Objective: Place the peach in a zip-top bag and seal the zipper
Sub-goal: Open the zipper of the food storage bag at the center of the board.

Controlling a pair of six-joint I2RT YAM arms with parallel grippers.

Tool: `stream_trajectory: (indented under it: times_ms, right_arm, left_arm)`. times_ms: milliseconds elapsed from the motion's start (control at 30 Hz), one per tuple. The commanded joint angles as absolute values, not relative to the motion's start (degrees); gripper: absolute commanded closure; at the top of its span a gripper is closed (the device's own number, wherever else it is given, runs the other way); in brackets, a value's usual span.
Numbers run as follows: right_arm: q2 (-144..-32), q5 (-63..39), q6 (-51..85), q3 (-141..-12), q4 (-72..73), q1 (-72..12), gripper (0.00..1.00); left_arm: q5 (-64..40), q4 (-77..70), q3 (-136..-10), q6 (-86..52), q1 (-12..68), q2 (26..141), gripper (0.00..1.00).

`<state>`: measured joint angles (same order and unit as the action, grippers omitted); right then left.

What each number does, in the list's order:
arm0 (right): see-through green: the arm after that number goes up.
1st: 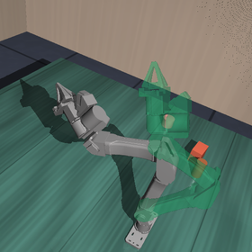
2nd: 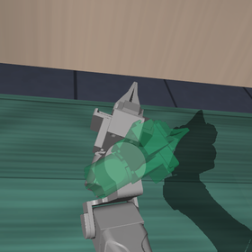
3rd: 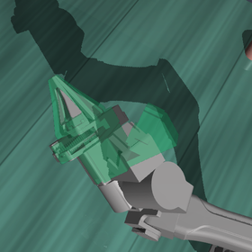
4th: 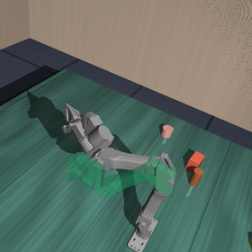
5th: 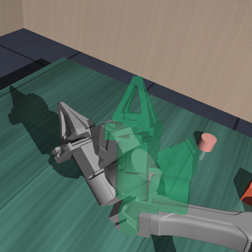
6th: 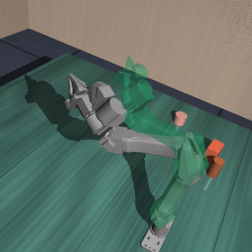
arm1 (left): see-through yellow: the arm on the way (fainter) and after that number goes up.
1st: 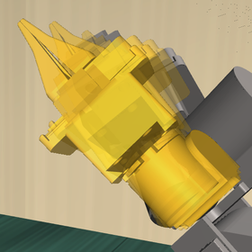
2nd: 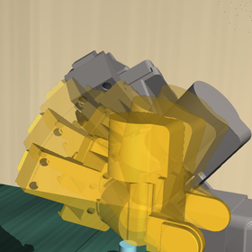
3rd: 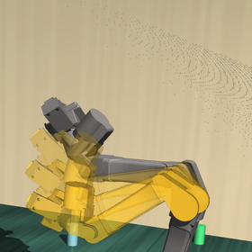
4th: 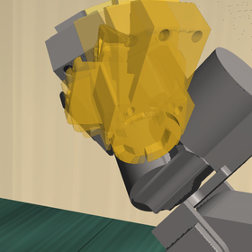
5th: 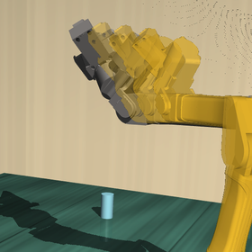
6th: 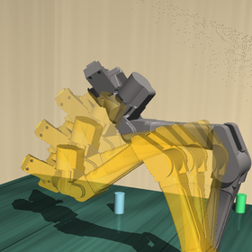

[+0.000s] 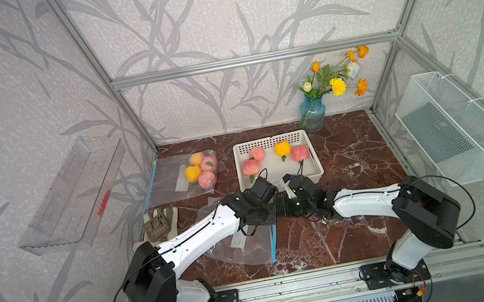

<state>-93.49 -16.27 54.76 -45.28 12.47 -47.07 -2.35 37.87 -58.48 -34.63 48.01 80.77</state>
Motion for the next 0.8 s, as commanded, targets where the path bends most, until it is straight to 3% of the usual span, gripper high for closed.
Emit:
stream_trajectory:
  times_ms: [0,167,267,467,600,767]
  right_arm:
    - [-94.63,-17.05,55.25,-46.36,13.81,-47.37,0.58]
    - [-94.51,-17.23,57.04,-46.05,14.61,-47.37,0.80]
    - [-93.45,-17.62,58.67,-45.66,14.44,-47.37,0.90]
    - [-90.41,-17.75,62.15,-44.32,14.06,-47.37,0.95]
    - [-89.23,-17.84,63.52,-44.04,13.45,-47.37,0.95]
    - [-88.69,-17.32,64.25,-44.19,12.60,-47.40,0.95]
  left_arm:
    - [-2.92,38.11,-58.89,-34.67,48.30,78.80,1.00]
    - [-2.31,37.94,-57.67,-35.03,48.16,78.64,1.00]
    - [-2.38,37.31,-56.65,-35.44,48.16,78.85,0.93]
    - [-4.63,34.93,-55.35,-35.68,48.16,79.62,0.68]
    - [-7.08,33.03,-54.33,-35.53,48.16,79.44,0.61]
    - [-5.52,34.84,-53.75,-35.44,48.16,79.20,0.59]
